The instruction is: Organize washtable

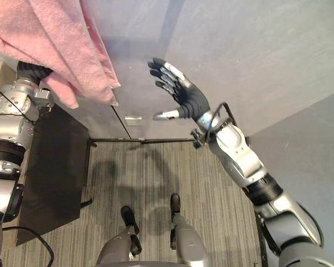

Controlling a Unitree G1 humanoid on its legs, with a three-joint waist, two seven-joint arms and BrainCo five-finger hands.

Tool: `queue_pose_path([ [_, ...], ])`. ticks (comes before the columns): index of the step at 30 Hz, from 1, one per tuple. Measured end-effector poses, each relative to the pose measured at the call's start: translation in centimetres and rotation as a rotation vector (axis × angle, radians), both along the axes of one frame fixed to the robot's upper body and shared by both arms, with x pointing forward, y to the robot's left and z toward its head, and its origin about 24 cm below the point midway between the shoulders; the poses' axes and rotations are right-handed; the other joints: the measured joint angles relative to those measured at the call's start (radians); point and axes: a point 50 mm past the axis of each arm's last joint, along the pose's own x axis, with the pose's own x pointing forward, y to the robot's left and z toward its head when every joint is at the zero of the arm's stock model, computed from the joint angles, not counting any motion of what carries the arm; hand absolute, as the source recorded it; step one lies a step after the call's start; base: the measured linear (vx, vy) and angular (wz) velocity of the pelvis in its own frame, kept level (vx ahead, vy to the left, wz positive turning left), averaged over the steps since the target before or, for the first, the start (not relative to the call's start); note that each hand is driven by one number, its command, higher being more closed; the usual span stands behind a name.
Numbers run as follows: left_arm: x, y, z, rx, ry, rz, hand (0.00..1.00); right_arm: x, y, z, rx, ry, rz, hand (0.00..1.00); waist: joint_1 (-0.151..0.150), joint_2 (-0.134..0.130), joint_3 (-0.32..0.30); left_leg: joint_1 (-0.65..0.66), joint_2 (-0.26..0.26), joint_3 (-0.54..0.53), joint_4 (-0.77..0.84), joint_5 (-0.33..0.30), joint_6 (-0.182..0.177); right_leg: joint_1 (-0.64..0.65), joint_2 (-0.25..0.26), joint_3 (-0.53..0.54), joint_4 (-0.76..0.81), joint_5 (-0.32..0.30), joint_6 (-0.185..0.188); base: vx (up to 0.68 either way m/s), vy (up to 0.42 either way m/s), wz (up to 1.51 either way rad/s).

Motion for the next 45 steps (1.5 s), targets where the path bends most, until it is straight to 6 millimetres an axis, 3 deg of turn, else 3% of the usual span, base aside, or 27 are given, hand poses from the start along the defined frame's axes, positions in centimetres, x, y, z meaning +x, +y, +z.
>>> queue_pose_path([
  [7, 0.7, -2.3, 0.4, -0.011, -0.017, -0.066, 1.0, 6.5, 1.2, 2.3, 0.007, 0.167, -0.169, 0.0, 0.038, 0.008, -0.001, -0.007, -0.002, -0.017, 0.001, 0.012, 0.008, 0.0, -0.008, -0.02, 0.0, 0.009, 0.005, -0.01, 0.006, 0.06],
  [10, 0.9, -2.8, 0.6, -0.035, -0.027, -0.075, 1.0, 8.0, 3.3, 3.4, 0.069, 0.238, -0.202, 0.0, 0.047, 0.027, -0.001, -0.012, -0.003, -0.025, 0.002, 0.016, 0.012, 0.0, -0.011, -0.029, 0.003, 0.01, 0.006, -0.01, 0.015, 0.09],
  [13, 1.0, -3.2, 0.8, -0.047, -0.036, -0.087, 1.0, 8.5, 4.7, 3.8, 0.112, 0.281, -0.224, 0.0, 0.069, 0.039, 0.004, -0.013, -0.002, -0.03, 0.009, 0.017, 0.012, 0.003, -0.012, -0.032, 0.003, 0.01, 0.006, 0.0, 0.003, 0.03],
  [22, 1.5, -5.1, 0.7, -0.085, -0.04, -0.136, 1.0, 9.6, 7.0, 5.1, 0.251, 0.394, -0.295, 0.0, 0.069, 0.051, 0.007, -0.03, -0.01, -0.092, -0.004, 0.046, 0.01, 0.013, -0.014, -0.091, 0.002, 0.01, 0.005, 0.0, 0.014, 0.18],
  [30, 1.9, -6.5, 0.4, -0.114, -0.038, -0.169, 1.0, 8.5, 10.6, 7.0, 0.334, 0.425, -0.227, 0.0, 0.073, 0.08, 0.009, -0.048, -0.016, -0.122, -0.005, 0.056, 0.01, 0.012, -0.02, -0.118, 0.0, 0.012, 0.003, 0.02, 0.024, 0.12],
  [31, 2.0, -6.7, 0.4, -0.121, -0.035, -0.17, 1.0, 8.6, 10.5, 7.0, 0.337, 0.424, -0.234, 1.0, 0.072, 0.08, 0.01, -0.051, -0.017, -0.127, -0.005, 0.058, 0.011, 0.012, -0.022, -0.124, 0.0, 0.012, 0.003, 0.03, 0.021, 0.08],
  [38, 2.4, -7.2, 0.7, -0.142, -0.038, -0.163, 1.0, 8.5, 10.4, 7.5, 0.338, 0.396, -0.255, 1.0, 0.069, 0.08, 0.01, -0.056, -0.017, -0.135, -0.004, 0.059, 0.011, 0.011, -0.022, -0.133, 0.0, 0.013, 0.002, 0.04, 0.017, 0.04],
  [41, 2.4, -7.3, 0.7, -0.135, -0.038, -0.161, 1.0, 8.1, 10.6, 9.5, 0.357, 0.337, -0.242, 1.0, 0.069, 0.08, 0.01, -0.056, -0.017, -0.135, -0.004, 0.059, 0.01, 0.011, -0.023, -0.135, 0.0, 0.013, 0.002, 0.05, 0.018, 0.02],
  [43, 2.4, -7.0, 0.9, -0.14, -0.044, -0.153, 1.0, 8.1, 9.4, 11.4, 0.396, 0.283, -0.256, 1.0, 0.07, 0.08, 0.01, -0.056, -0.019, -0.135, -0.004, 0.059, 0.01, 0.012, -0.025, -0.136, 0.0, 0.013, 0.002, 0.05, 0.024, 0.03],
  [45, 2.3, -6.5, 1.2, -0.14, -0.054, -0.13, 1.0, 8.0, 9.1, 11.7, 0.394, 0.265, -0.256, 1.0, 0.067, 0.08, 0.01, -0.056, -0.022, -0.134, -0.004, 0.059, 0.01, 0.012, -0.028, -0.135, 0.0, 0.013, 0.002, 0.04, 0.024, 0.01],
])
